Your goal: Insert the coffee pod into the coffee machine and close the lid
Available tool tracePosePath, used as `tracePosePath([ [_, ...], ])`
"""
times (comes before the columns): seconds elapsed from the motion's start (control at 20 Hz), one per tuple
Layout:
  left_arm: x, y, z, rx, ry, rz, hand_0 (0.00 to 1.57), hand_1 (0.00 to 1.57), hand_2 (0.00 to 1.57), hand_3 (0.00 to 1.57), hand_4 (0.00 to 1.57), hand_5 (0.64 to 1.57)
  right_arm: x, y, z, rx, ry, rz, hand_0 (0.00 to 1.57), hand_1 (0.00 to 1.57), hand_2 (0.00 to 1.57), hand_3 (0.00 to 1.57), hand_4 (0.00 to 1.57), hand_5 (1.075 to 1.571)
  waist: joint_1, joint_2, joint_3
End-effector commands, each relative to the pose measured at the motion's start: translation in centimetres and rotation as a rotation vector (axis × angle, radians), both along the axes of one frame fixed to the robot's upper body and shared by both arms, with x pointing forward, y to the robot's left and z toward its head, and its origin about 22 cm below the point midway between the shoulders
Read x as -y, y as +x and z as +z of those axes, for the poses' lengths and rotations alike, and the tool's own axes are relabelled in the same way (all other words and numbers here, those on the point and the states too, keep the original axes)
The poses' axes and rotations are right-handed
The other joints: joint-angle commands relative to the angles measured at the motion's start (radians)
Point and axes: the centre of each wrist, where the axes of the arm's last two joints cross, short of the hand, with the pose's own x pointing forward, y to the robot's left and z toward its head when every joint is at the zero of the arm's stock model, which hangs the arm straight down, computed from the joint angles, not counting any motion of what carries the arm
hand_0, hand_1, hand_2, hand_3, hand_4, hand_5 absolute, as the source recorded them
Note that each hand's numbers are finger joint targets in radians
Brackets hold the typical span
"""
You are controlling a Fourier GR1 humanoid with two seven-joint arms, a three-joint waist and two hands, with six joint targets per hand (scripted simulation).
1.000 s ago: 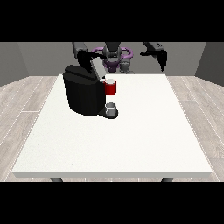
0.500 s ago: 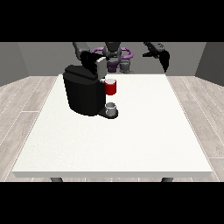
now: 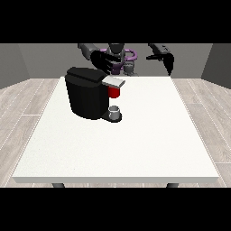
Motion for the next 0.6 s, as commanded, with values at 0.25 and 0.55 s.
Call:
tracePosePath([
  [0.25, 1.1, 0.1, 0.1, 0.056, -0.012, -0.022, 0.0, 0.0, 0.0, 0.0, 0.17, 1.571, -3.2, 0.1, 1.1, -0.002, 0.005, 0.04, 0.0, 0.0, 0.0, 0.0, 0.12, 1.571, -0.009, -0.04, 0.0001],
  [0.55, 1.7, -2.4, -3.9, 0.018, -0.053, 0.005, 0.0, 0.0, 0.0, 0.0, 0.19, 1.571, -4.3, -2.6, -2.1, 0.008, 0.08, 0.182, 0.0, 0.0, 0.0, 0.0, 0.26, 1.571, -0.067, -0.104, 0.0],
])
